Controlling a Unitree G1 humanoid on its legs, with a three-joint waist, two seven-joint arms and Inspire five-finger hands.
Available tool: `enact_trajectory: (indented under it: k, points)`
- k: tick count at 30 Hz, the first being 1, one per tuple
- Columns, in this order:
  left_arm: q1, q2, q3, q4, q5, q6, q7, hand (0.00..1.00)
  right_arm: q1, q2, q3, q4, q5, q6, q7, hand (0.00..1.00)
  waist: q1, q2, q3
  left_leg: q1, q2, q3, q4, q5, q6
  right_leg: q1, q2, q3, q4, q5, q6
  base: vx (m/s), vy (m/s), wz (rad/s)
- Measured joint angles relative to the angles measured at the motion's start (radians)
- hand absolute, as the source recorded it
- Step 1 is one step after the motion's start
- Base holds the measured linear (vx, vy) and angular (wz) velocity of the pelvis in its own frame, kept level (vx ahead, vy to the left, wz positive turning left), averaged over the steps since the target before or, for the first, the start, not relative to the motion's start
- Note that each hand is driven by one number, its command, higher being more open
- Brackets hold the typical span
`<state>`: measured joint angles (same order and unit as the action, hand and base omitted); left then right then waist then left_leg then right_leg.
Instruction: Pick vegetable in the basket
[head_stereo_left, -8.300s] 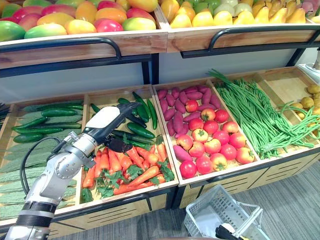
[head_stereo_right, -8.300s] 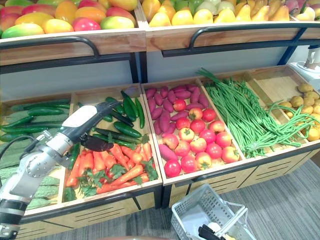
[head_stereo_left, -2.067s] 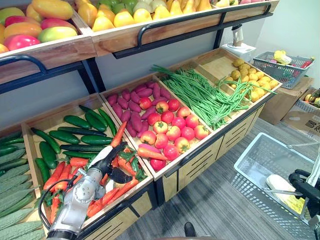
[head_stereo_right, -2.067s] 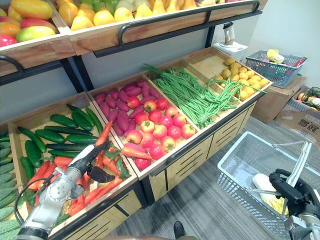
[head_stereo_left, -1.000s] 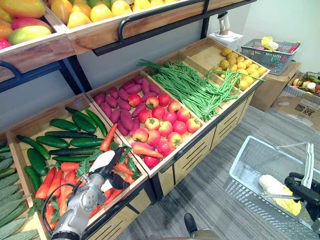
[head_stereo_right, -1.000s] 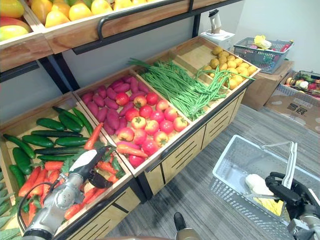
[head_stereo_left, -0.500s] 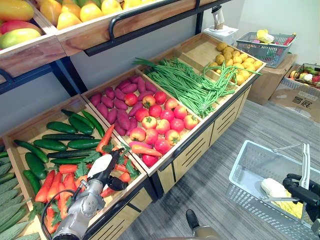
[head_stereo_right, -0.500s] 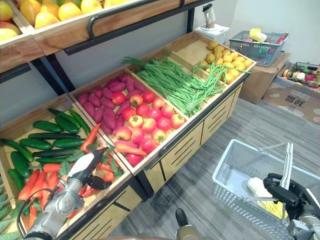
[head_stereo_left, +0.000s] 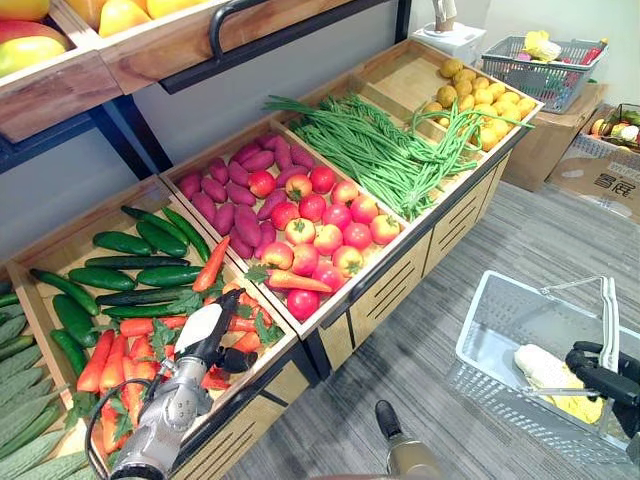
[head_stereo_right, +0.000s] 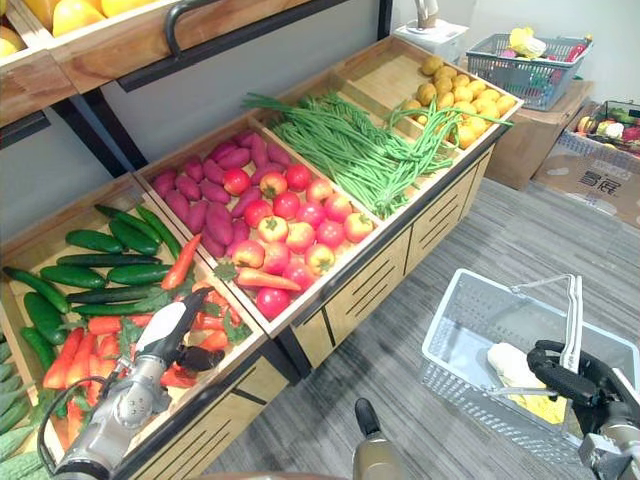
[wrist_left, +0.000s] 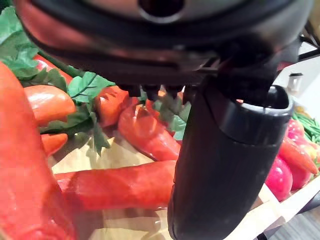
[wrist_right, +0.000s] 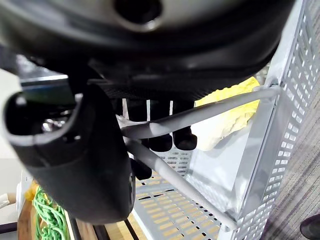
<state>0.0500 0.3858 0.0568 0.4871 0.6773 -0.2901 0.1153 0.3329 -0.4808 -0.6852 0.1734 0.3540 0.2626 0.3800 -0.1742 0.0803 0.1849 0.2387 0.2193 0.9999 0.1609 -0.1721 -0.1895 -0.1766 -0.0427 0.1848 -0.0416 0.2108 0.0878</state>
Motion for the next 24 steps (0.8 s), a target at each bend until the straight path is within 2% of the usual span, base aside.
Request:
enact_trajectory:
  k: [2,5,8,16,24]
  points:
    - [-0.001,-0.028,0.058,0.000,-0.010,-0.018,0.036,0.00,-0.011,0.008,0.022,0.000,0.000,-0.002,-0.020,0.00,0.006,0.002,0.010,-0.016,0.004,-0.006,0.020,-0.003,0.003,-0.019,-0.003,-0.001,0.014,-0.001,0.002,0.01,0.014,0.05]
    - [0.007,-0.024,0.076,0.076,-0.012,-0.009,0.033,0.00,-0.020,0.013,0.050,0.000,0.001,-0.002,-0.031,0.00,0.007,0.003,0.013,-0.033,0.015,-0.019,0.045,-0.018,0.005,-0.025,-0.005,-0.009,0.021,-0.005,0.005,-0.01,0.000,0.09]
    - [0.001,-0.052,0.099,0.082,-0.020,-0.006,0.052,0.00,-0.025,0.024,0.050,0.000,0.001,-0.005,-0.038,0.00,0.008,-0.002,0.017,-0.047,0.022,-0.025,0.061,-0.034,-0.002,-0.031,-0.008,-0.012,0.023,-0.005,0.005,-0.02,-0.001,0.04]
    - [0.005,-0.079,0.108,0.074,-0.042,-0.009,0.097,0.00,-0.034,0.063,0.080,0.000,0.002,-0.015,-0.064,0.00,0.016,-0.008,0.022,-0.071,0.050,-0.029,0.112,-0.055,-0.007,-0.043,-0.001,-0.015,0.025,-0.005,0.005,0.00,0.000,0.00]
    - [0.004,-0.089,0.117,0.046,-0.058,-0.009,0.100,0.00,-0.035,0.094,0.081,0.000,0.002,-0.027,-0.067,0.00,0.027,-0.015,0.033,-0.079,0.057,-0.036,0.124,-0.060,-0.001,-0.049,0.000,-0.019,0.025,-0.005,0.005,0.00,0.000,0.00]
